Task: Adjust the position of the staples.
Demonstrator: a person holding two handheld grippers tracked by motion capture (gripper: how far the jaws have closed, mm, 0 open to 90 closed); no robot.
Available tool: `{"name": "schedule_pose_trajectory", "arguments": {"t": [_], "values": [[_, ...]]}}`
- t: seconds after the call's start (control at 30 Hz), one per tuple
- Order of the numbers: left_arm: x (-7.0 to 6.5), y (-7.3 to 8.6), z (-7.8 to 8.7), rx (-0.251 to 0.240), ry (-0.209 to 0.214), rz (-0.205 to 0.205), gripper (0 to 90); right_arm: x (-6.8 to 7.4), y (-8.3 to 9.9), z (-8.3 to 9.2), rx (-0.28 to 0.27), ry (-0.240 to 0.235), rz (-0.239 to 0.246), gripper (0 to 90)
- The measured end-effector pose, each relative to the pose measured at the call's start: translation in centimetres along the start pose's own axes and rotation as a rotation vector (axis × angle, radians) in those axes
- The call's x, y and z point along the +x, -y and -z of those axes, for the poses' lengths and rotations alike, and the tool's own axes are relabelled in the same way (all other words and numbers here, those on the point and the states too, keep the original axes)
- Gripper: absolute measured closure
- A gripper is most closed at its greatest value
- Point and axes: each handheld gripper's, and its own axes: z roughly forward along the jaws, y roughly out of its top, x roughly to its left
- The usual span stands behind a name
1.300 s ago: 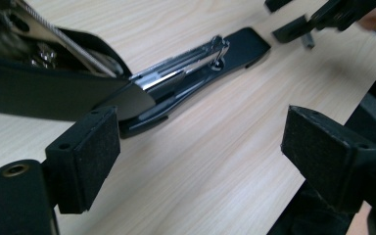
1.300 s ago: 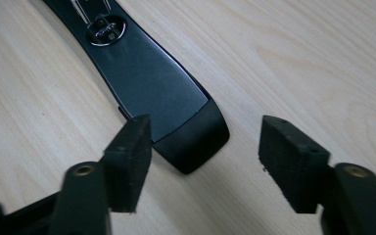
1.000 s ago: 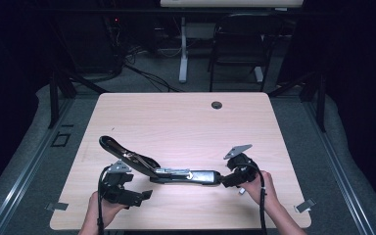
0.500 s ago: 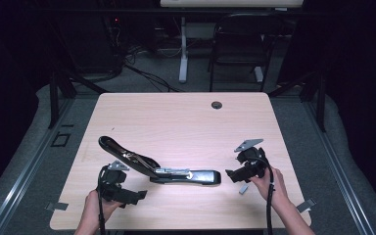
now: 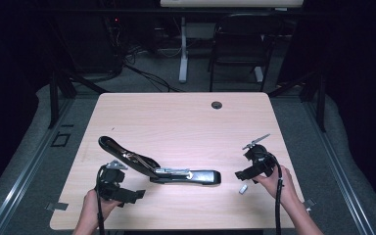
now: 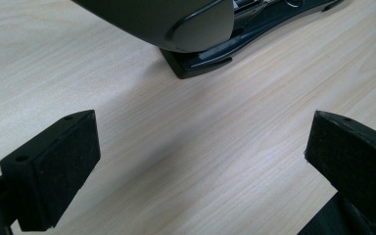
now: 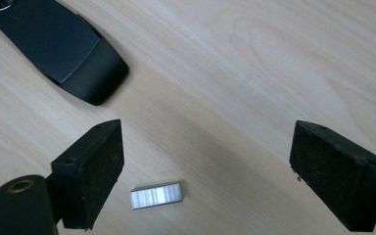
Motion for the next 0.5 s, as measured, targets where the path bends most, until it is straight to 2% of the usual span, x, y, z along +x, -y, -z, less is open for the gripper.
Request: {"name": "schedule_pose_trajectory", "arguments": {"t": [0.03,0.07,0.17,0.23,0.3,0.33,0.4,0.5], "values": [[0.0,0.0,0.0,0.0,-0.001,0.002,0.1,0.1,0.0,0.0,0.028,0.007,0.008,13.7],[0.1,0.0,0.0,0.001,-0.001,0.002,0.1,0.3,0.0,-0.1,0.025,0.014,0.002,14.0],[0.1,0.0,0.0,0.003,0.0,0.003,0.1,0.6,0.0,-0.4,0.079,-0.005,0.007,14.9],[0.1,0.0,0.0,0.007,0.004,0.0,0.1,0.8,0.2,-0.7,0.116,-0.026,0.015,18.9],[0.0,-0.1,0.0,0.003,0.005,-0.002,0.1,1.1,0.3,-0.8,0.147,-0.046,0.04,23.4],[0.0,-0.1,-0.1,0.004,0.005,-0.002,0.1,1.2,0.4,-0.9,0.144,-0.059,0.038,26.7],[0.0,-0.1,-0.1,0.01,0.007,-0.005,0.1,1.3,0.4,-1.0,0.18,-0.062,0.081,30.5],[0.0,-0.1,-0.1,0.008,0.007,-0.004,0.1,1.6,0.4,-1.3,0.201,-0.072,0.113,36.8]]}}
